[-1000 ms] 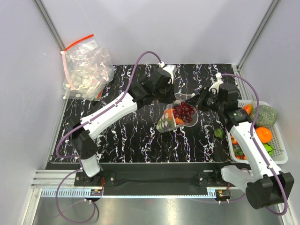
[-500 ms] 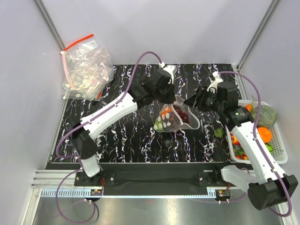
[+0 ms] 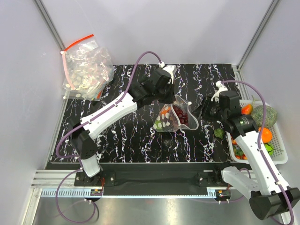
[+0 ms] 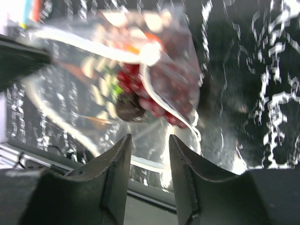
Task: Place the food in the zip-top bag and seal the zipper
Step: Adjust the zipper food storage bag at the center of the board.
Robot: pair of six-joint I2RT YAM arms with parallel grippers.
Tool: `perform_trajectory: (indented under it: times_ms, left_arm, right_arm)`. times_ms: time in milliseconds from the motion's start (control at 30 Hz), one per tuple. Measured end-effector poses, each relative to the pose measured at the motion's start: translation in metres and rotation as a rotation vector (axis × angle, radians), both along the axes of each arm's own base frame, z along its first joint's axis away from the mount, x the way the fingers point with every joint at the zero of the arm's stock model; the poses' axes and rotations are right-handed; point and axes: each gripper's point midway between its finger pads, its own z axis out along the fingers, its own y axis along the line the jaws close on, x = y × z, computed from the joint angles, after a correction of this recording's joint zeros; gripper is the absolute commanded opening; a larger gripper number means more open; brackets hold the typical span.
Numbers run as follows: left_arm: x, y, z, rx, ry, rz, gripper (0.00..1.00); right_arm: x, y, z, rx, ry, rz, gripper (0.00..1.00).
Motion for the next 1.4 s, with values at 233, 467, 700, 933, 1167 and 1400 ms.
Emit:
perform_trajectory:
  times_ms: [233, 467, 700, 933, 1167, 1400]
  left_arm:
    - [0.000, 0.000, 0.000, 0.001, 0.000, 0.000, 0.00]
    - [0.000, 0.000, -0.003, 0.004, 0.004, 0.000, 0.00]
    - [-0.001, 0.001, -0.005, 0.007, 0.006, 0.000, 0.00]
    - [-0.002, 0.001, -0.007, 0.013, 0.012, -0.001, 0.00]
    - [-0.010, 0.007, -0.006, 0.026, 0.027, -0.010, 0.00]
    - [-0.046, 0.014, -0.009, -0.016, 0.067, -0.084, 0.00]
  right_arm:
    - [-0.012, -0.003, -0.042, -0.025, 0.097, -0.002, 0.54]
    - [-0.017, -0.010, -0.059, -0.051, 0.119, -0.029, 0.54]
    - [-0.012, -0.016, -0.069, -0.068, 0.152, -0.085, 0.35]
    - [-0.012, -0.011, -0.077, -0.039, 0.200, -0.089, 0.00]
    - [0.000, 0.011, -0.001, 0.093, 0.077, -0.033, 0.00]
    - [-0.001, 0.025, 0.091, 0.219, -0.109, 0.016, 0.00]
